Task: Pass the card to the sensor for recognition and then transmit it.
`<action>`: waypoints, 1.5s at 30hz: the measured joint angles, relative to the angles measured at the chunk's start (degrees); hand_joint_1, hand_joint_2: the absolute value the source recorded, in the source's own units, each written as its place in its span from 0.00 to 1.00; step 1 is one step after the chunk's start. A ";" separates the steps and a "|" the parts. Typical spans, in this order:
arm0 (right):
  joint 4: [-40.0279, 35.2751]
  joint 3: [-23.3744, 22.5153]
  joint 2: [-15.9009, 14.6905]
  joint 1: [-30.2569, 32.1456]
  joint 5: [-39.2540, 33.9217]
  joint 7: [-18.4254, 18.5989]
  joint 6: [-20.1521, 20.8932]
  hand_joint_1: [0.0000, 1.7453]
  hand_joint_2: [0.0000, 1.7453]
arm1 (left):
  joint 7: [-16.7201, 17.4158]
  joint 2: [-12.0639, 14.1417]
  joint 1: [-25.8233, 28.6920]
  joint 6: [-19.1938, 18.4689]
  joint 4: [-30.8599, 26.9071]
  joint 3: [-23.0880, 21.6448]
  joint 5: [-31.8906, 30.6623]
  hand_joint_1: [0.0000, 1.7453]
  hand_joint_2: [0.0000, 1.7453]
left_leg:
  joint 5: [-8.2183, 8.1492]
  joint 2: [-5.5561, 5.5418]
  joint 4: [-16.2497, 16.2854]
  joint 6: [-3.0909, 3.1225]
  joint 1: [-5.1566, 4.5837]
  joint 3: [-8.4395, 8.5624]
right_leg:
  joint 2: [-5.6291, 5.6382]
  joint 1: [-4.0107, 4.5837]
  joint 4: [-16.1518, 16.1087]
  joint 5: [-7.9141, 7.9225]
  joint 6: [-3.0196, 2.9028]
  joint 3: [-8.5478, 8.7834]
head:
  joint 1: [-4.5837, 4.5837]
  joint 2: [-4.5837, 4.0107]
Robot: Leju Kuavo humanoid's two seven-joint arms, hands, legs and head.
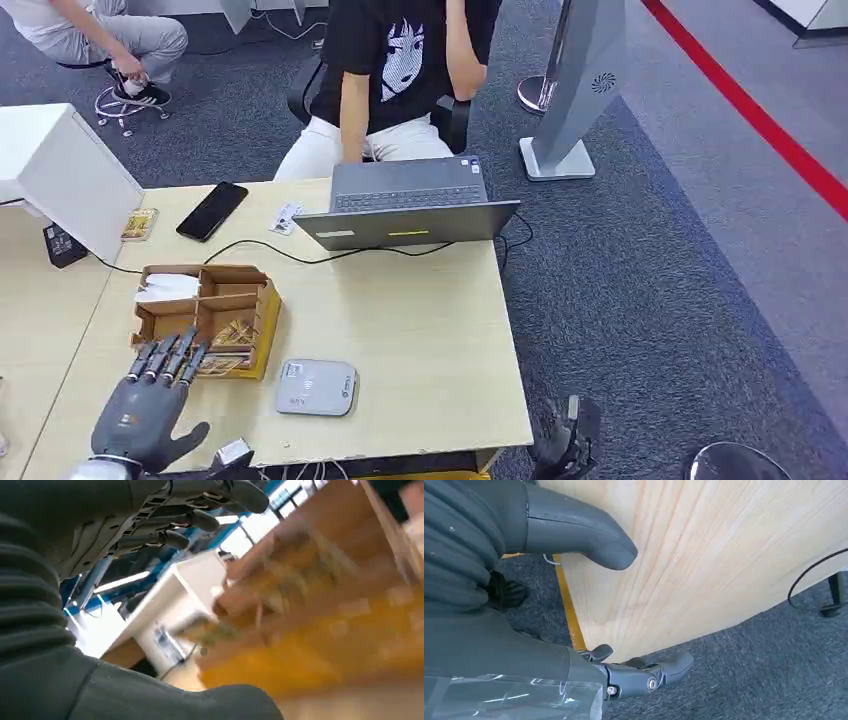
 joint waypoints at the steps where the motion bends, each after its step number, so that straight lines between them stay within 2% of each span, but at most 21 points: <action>1: 0.04 0.02 -0.04 -0.10 0.15 0.04 0.00 0.00 1.00 | 0.35 0.48 -0.36 0.02 1.81 -0.33 0.00 0.00 1.00 | 0.00 -0.01 0.00 0.00 0.00 0.00 | -0.01 0.00 0.01 0.00 0.00 0.00 | 0.00 0.00; 5: 0.28 0.17 -0.04 -0.27 0.26 0.09 0.00 0.00 1.00 | 0.76 1.70 -1.70 0.17 6.48 -0.48 0.09 0.00 1.00 | 0.02 -0.01 0.00 -0.03 0.01 0.00 | -0.01 0.01 0.02 0.00 0.00 0.00 | -0.02 0.00; 11: 0.35 0.22 -0.04 -0.29 0.26 0.09 0.02 0.00 1.00 | 1.31 1.35 -3.77 1.58 8.87 -0.48 -0.15 0.00 1.00 | 0.02 -0.01 0.00 -0.03 0.01 -0.01 | -0.01 0.01 0.01 0.00 0.00 0.00 | 0.00 0.00; 17: 0.35 0.28 -0.04 -0.28 0.22 0.00 0.11 0.00 1.00 | 8.90 2.27 -8.43 6.89 9.94 -2.95 -0.20 0.00 1.00 | 0.03 -0.04 0.00 -0.04 0.01 0.00 | -0.03 0.01 0.02 0.02 -0.02 0.01 | -0.02 0.00; 25: 0.35 0.33 -0.04 -0.25 0.17 0.00 0.17 0.00 1.00 | 12.83 4.11 -12.48 8.39 9.80 -6.49 -0.20 0.00 1.00 | 0.08 -0.03 0.00 -0.05 0.01 0.00 | 0.00 0.01 0.03 0.02 -0.02 0.00 | -0.04 0.00; 37: 0.35 0.33 -0.04 -0.21 0.13 -0.04 0.26 0.00 1.00 | 12.50 4.19 -12.74 8.20 9.78 -7.45 -0.20 0.00 1.00 | 0.08 -0.03 0.00 -0.05 0.01 0.00 | 0.00 0.01 0.03 0.02 -0.02 0.00 | -0.04 0.00; 39: 0.35 0.35 -0.04 -0.21 0.13 -0.04 0.33 0.00 1.00 | 10.55 4.11 -12.67 7.23 9.81 -7.45 -0.20 0.00 1.00 | 0.08 -0.03 0.00 -0.05 0.01 -0.01 | 0.00 0.01 0.03 0.01 -0.02 0.01 | -0.04 0.00; 41: 0.35 0.42 -0.04 -0.21 0.13 -0.02 0.37 0.00 1.00 | 6.85 3.87 -12.00 5.90 10.11 -7.41 -0.22 0.00 1.00 | 0.07 -0.02 0.00 -0.05 0.01 -0.01 | 0.01 0.01 0.03 0.01 -0.02 0.00 | -0.04 0.00; 45: 0.37 0.48 -0.04 -0.20 0.02 -0.04 0.42 0.00 1.00 | 4.68 3.54 -10.11 5.95 11.82 -7.03 -0.20 0.00 1.00 | 0.07 -0.02 0.00 -0.05 0.01 -0.02 | 0.02 0.01 0.03 0.01 -0.02 -0.01 | -0.02 0.00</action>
